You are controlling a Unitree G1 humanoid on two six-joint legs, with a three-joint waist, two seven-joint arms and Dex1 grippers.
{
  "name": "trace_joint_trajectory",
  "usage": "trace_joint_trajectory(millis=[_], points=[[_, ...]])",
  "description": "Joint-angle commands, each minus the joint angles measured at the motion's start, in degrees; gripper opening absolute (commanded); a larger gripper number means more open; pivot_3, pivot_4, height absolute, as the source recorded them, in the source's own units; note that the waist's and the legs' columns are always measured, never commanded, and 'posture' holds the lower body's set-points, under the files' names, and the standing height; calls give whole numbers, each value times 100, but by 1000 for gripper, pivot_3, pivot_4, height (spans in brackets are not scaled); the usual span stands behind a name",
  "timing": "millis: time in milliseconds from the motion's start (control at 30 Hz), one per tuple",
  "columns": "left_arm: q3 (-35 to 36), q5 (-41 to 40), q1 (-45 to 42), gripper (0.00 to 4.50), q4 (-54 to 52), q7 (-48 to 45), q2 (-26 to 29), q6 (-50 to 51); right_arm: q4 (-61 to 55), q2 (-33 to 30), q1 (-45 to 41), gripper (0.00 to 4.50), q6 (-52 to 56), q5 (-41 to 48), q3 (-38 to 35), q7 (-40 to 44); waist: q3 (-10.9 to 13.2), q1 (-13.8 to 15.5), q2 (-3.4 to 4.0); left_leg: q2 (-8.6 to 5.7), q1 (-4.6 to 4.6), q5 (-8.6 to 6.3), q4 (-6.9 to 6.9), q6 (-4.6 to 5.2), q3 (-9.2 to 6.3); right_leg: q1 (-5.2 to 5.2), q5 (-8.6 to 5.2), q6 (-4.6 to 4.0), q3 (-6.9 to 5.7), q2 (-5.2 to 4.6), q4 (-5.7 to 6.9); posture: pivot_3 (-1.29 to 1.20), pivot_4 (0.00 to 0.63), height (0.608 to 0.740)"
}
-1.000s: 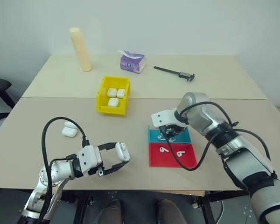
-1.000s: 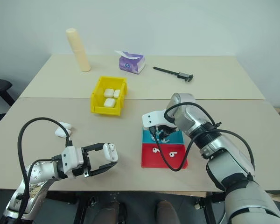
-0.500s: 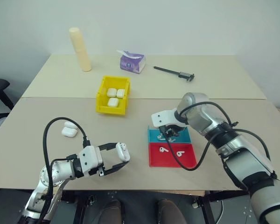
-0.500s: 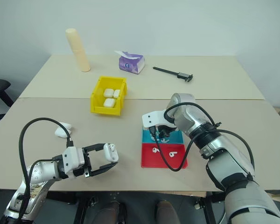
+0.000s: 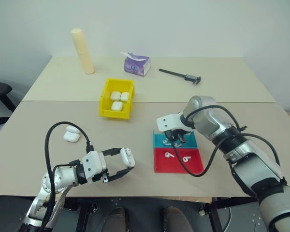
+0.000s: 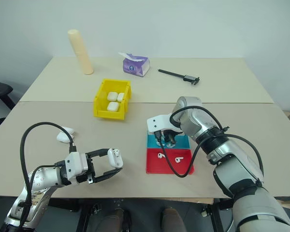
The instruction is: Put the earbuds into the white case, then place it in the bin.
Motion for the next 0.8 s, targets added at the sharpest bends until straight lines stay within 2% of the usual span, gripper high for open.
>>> trace_joint_trajectory(millis=[33,233,433,633,700,800], points=[[92,-263,-158,2795,-240,81,-44,73,-678,-151,47,646,459,330,-508,88,0,2,0,0,-3,0,0,0,0,-3,0,0,0,0,0,0,150,740],[153,-644,-378,2795,-450,180,-81,416,-2032,-530,247,646,1603,1102,-1567,11,1,16,1,0,-21,0,0,0,-4,-14,0,1,-3,0,-2,0,150,740],[172,-1221,-914,2795,-823,420,-188,1069,-3742,-744,769,646,3006,2543,-3489,-353,2,44,0,-2,-21,0,1,0,-19,-7,1,1,-9,-1,-4,0,150,740],[86,-1800,-1694,2795,-959,470,-313,1639,-5167,83,1542,646,3705,4853,-5913,-945,2,37,-1,-3,-18,0,1,0,-44,2,1,3,-9,2,-5,0,150,740],[-26,-1865,-1950,2795,-846,425,-496,1654,-5497,409,1799,646,3801,5656,-6436,-1199,1,27,-1,-3,-11,0,1,-1,-47,10,2,4,-9,3,-5,0,150,740],[-175,-1857,-2206,2795,-671,319,-725,1611,-5724,726,2050,646,3985,6593,-6757,-1724,1,2,-1,-5,-7,0,1,0,-50,14,2,5,-5,3,-6,0,150,740]])
